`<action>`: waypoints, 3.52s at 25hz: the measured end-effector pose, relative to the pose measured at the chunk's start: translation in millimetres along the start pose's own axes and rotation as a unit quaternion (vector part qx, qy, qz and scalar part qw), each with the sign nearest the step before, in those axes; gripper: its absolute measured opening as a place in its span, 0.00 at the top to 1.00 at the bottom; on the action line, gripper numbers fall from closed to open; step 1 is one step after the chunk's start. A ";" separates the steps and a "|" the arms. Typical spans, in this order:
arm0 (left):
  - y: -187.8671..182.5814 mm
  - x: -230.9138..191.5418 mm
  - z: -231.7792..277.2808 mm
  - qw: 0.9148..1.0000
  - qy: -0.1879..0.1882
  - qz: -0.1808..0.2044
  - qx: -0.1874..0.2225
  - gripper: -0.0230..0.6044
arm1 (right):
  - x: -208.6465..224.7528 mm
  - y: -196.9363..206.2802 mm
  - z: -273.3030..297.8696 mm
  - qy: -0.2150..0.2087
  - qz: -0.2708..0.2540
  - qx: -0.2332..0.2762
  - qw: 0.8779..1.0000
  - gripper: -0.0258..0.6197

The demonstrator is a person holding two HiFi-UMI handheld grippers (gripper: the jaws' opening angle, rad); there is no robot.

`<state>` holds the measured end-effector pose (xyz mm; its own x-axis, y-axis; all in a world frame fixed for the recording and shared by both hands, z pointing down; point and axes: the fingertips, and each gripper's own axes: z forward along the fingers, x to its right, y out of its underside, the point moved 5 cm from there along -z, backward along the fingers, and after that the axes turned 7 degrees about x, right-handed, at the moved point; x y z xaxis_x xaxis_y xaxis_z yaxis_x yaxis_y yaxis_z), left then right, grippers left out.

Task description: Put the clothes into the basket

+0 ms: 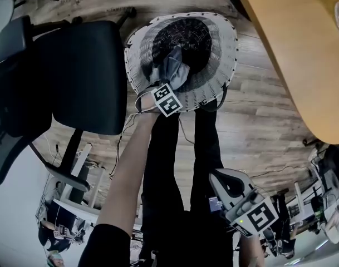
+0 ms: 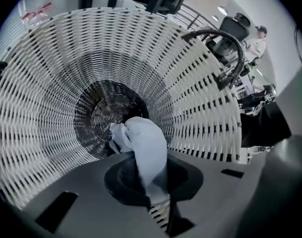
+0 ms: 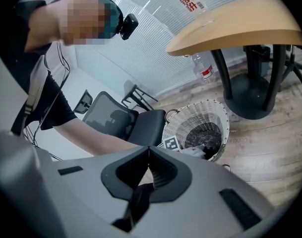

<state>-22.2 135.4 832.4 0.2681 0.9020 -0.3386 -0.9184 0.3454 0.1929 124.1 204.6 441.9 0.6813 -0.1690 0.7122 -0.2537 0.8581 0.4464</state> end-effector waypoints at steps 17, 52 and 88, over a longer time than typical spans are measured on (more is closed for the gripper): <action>6.5 -2.0 58.4 0.993 0.025 0.063 -0.093 0.87 | 29.8 14.0 -3.8 0.017 0.026 -0.021 0.999 0.93; 19.4 -6.5 45.1 0.993 -0.001 0.031 -0.115 0.78 | 10.0 19.5 6.1 0.003 0.034 -0.019 0.999 0.93; -22.4 90.4 -182.0 0.977 -0.059 -0.205 0.022 0.95 | -57.8 -73.6 -94.1 -0.015 -0.128 0.042 0.991 0.93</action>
<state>-30.3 162.1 629.8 0.6449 0.7080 -0.2878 -0.7139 0.6925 0.1037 168.0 196.9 316.9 0.7104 -0.3906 0.5855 -0.1331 0.7423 0.6567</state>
